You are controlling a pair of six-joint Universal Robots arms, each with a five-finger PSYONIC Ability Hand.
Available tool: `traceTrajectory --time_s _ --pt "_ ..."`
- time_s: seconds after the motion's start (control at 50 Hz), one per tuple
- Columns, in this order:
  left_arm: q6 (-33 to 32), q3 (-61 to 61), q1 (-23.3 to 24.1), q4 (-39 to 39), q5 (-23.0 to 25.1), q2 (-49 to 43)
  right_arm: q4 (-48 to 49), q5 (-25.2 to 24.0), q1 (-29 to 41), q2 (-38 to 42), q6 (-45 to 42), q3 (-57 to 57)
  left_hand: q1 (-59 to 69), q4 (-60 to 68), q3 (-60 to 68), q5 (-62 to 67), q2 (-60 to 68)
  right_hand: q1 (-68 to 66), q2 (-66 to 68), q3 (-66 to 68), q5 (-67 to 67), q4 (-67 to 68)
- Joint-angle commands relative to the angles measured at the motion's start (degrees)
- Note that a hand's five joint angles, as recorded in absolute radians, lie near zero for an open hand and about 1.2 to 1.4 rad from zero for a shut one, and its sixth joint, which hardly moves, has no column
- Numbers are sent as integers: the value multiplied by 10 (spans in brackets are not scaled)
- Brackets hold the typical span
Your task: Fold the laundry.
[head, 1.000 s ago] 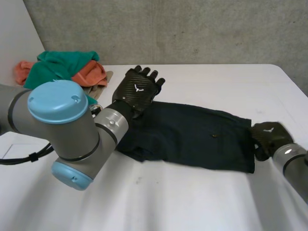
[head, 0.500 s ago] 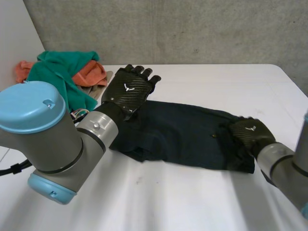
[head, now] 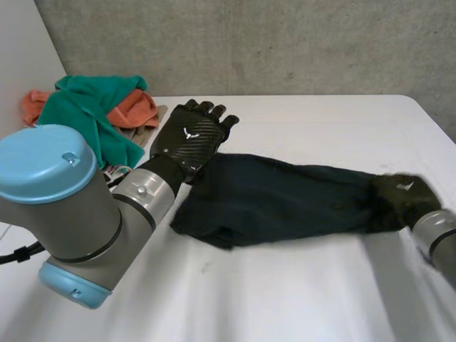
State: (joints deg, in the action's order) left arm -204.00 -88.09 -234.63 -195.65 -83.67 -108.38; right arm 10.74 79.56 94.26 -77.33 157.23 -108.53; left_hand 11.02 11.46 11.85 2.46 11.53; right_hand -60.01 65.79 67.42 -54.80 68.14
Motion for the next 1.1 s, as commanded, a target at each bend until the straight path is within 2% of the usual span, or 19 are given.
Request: traceTrajectory --time_s 0.02,0.06,0.14,0.16,0.2,0.22,0.3,0.36,0.38,0.4,0.5,0.52,0.58,0.6,0.7,0.76,0.86,1.0,1.1 --pt "0 -22 -4 0 0 30 -31 16 -41 -58 -219 37 -10 -15 -19 -25 -15 -200 142 126 -152 119" --pt "0 -28 -8 0 0 34 -31 16 -21 -53 -236 53 -10 -15 -19 -25 -15 -200 142 126 -152 119" --pt "0 -37 -23 -1 0 40 -22 5 106 -17 -244 96 -10 -15 -19 -25 -15 -200 142 126 -152 119" --pt "0 -38 -27 -1 0 40 -10 -7 159 6 -248 115 -10 -15 -19 -25 -15 -200 142 126 -152 119" --pt "1 -38 -28 -1 1 39 2 -24 201 27 -250 124 -10 -15 -19 -25 -15 -200 142 126 -152 119" --pt "2 -37 -28 -1 1 39 13 -48 242 53 -255 125 -10 -15 -19 -25 -15 -200 142 126 -152 119" --pt "4 -27 -29 -3 0 38 18 -122 308 109 -294 126 -10 -15 -19 -25 -15 -200 142 126 -152 119" --pt "4 -18 -29 -14 0 37 14 -142 319 130 -325 126 -10 -15 -19 -25 -15 -186 128 111 -138 104" --pt "7 -9 -30 -23 -2 37 15 -136 318 131 -336 124 -10 -15 -19 -25 -15 303 -360 -377 350 -384" --pt "8 -4 -30 -26 -2 36 15 -134 317 130 -336 123 -10 -15 -19 -25 -15 500 -558 -574 548 -581" --pt "23 36 -30 -44 -4 20 16 -107 305 73 -238 119 -10 -15 -19 -25 -15 500 -558 -574 548 -581" --pt "28 45 -29 -45 -4 14 14 -106 284 23 -164 115 -10 -15 -19 -25 -15 500 -558 -574 548 -581" --pt "52 95 -20 -43 -8 -19 19 -107 245 -40 -39 96 -10 -15 -19 -25 -15 500 -558 -574 548 -581" --pt "58 109 -18 -41 -9 -27 21 -107 220 -63 42 87 -10 -15 -19 -25 -15 500 -558 -574 548 -581" --pt "105 205 27 3 -11 -96 -5 -96 151 -108 212 95 -6 -11 -15 -21 -11 500 -558 -574 548 -581" --pt "118 245 52 54 -11 -131 -61 -97 96 -108 222 103 -3 -7 -11 -17 -8 500 -558 -574 548 -581" --pt "124 309 90 153 -30 -207 -112 -101 66 -42 195 132 -1 -6 -10 -16 -6 500 -558 -574 548 -581" --pt "116 324 102 173 -105 -263 -142 -101 69 74 185 186 -1 -6 -10 -16 -6 500 -558 -574 548 -581" --pt "101 332 98 193 -117 -307 -152 -103 71 147 184 215 10 6 2 -4 5 500 -558 -574 548 -581"
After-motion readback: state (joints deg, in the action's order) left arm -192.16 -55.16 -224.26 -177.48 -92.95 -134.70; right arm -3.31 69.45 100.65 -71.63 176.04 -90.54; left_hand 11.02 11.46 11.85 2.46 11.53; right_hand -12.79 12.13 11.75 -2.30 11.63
